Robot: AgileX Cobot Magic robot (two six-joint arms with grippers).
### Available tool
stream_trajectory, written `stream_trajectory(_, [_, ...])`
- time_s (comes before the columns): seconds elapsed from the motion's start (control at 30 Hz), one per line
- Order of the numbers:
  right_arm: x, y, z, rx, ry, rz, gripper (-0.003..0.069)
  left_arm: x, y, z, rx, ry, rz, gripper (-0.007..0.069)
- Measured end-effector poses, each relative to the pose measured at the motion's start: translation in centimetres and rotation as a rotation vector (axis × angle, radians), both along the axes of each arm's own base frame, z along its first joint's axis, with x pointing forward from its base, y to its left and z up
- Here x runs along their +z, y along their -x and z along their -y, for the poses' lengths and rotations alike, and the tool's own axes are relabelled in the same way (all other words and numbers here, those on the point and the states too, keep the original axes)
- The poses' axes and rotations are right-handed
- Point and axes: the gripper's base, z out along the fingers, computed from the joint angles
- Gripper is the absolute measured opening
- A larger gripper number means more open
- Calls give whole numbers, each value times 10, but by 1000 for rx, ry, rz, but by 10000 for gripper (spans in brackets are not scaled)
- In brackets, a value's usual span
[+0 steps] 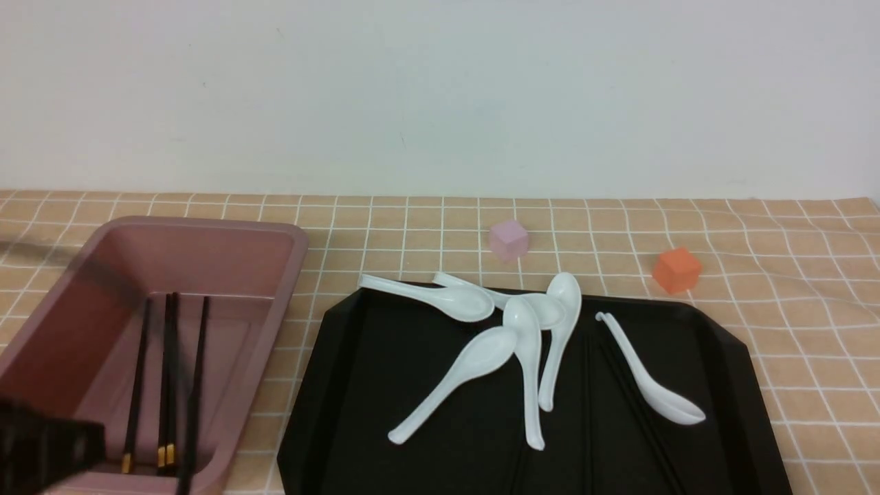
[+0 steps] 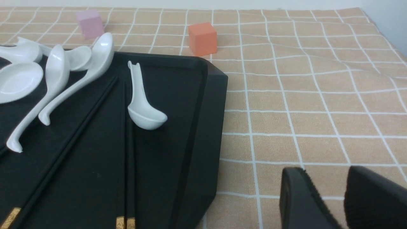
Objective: On brown tablecloth take chopsticks from black tray and put them in box.
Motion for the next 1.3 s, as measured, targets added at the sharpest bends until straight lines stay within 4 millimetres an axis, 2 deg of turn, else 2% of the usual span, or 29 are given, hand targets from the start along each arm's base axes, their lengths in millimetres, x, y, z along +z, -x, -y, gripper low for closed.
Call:
stream_trajectory(0.1, [0,0,0,0,0,0,240,-14,25,-3,23,65,203,-13])
stream_trajectory(0.2, [0,0,0,0,0,0,240,-26,41,-6,47,104,329,-13])
stream_trajectory(0.43, [0,0,0,0,0,0,240,-50,61,-9,51,124,422,-13])
stream_trajectory(0.73, [0,0,0,0,0,0,240,-60,58,-13,64,25,451,-13])
stream_trajectory(1.0, [0,0,0,0,0,0,240,-115,49,-23,150,-66,492,-12])
stream_trajectory(1.3, [0,0,0,0,0,0,240,-125,50,-27,154,-164,459,-9])
